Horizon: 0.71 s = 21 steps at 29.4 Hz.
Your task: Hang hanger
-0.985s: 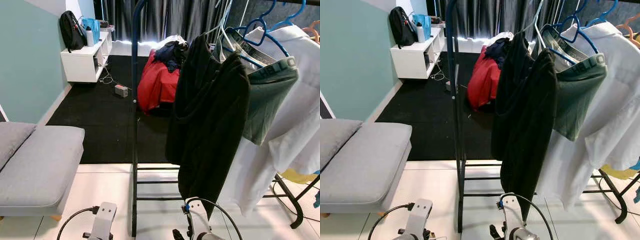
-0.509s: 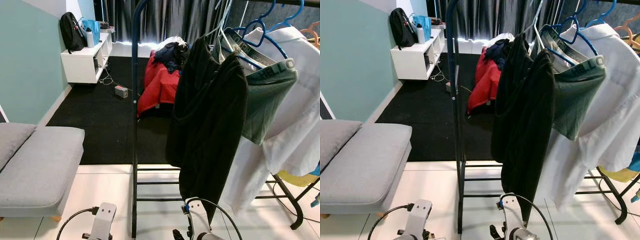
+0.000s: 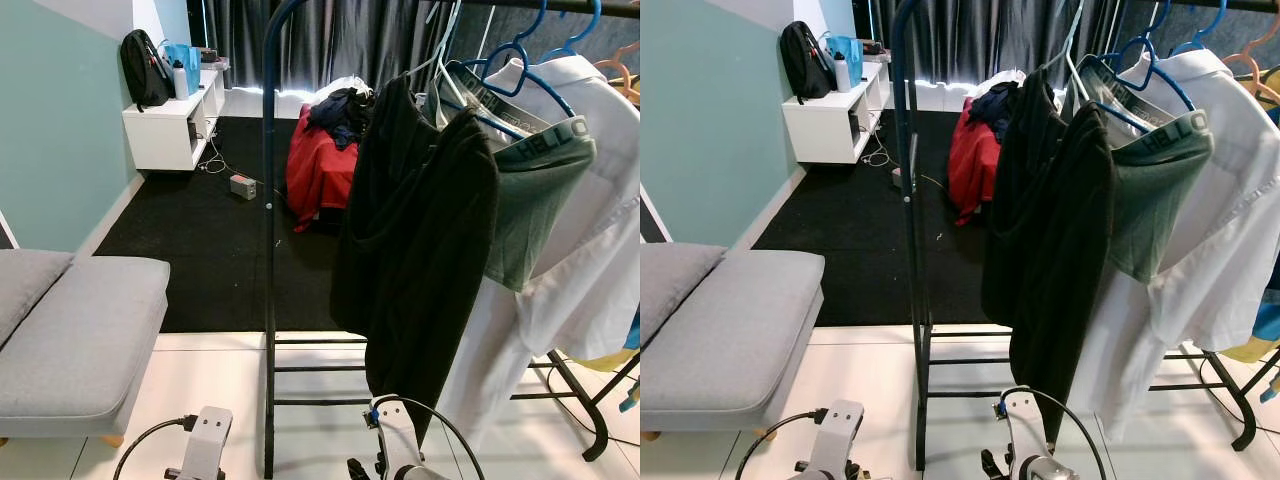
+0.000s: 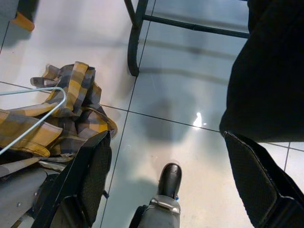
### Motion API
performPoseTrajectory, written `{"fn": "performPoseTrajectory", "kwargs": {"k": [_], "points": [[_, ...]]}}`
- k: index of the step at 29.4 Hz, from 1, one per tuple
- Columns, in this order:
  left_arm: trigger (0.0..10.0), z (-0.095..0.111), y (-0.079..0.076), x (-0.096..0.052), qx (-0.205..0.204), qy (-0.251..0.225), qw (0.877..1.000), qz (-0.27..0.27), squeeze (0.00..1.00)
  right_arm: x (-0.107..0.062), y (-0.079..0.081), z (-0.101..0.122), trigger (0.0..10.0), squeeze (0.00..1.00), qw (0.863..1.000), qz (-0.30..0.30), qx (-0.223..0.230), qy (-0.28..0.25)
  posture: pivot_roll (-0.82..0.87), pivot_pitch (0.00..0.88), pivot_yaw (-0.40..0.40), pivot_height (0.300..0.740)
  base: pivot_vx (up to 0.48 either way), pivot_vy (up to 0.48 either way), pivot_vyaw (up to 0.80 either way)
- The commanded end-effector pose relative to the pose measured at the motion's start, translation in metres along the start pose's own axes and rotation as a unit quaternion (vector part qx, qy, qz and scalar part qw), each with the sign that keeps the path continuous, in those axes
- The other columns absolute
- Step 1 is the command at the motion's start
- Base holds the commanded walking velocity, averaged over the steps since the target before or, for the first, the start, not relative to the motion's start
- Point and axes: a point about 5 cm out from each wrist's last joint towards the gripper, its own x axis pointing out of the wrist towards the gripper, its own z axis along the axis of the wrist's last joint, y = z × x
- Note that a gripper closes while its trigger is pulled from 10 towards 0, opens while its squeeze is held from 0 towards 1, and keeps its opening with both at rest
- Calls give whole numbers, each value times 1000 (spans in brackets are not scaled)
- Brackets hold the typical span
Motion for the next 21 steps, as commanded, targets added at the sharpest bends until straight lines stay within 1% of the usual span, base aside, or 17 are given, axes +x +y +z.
{"fn": "performPoseTrajectory", "kwargs": {"k": [1,12,21], "points": [[10000,-6,3,0,-5,16,1000,3,0,-1,-1,-8,10000,0,1000,-3,9,12,69,74,-29,740,0,0,0],[10000,-5,2,0,-10,9,1000,8,0,-1,-2,-8,10000,0,1000,-1,7,14,69,75,-33,740,0,0,0],[10000,-5,2,0,-12,13,1000,5,0,-1,-2,-7,10000,0,1000,-2,7,14,70,79,-33,740,0,0,0]]}}
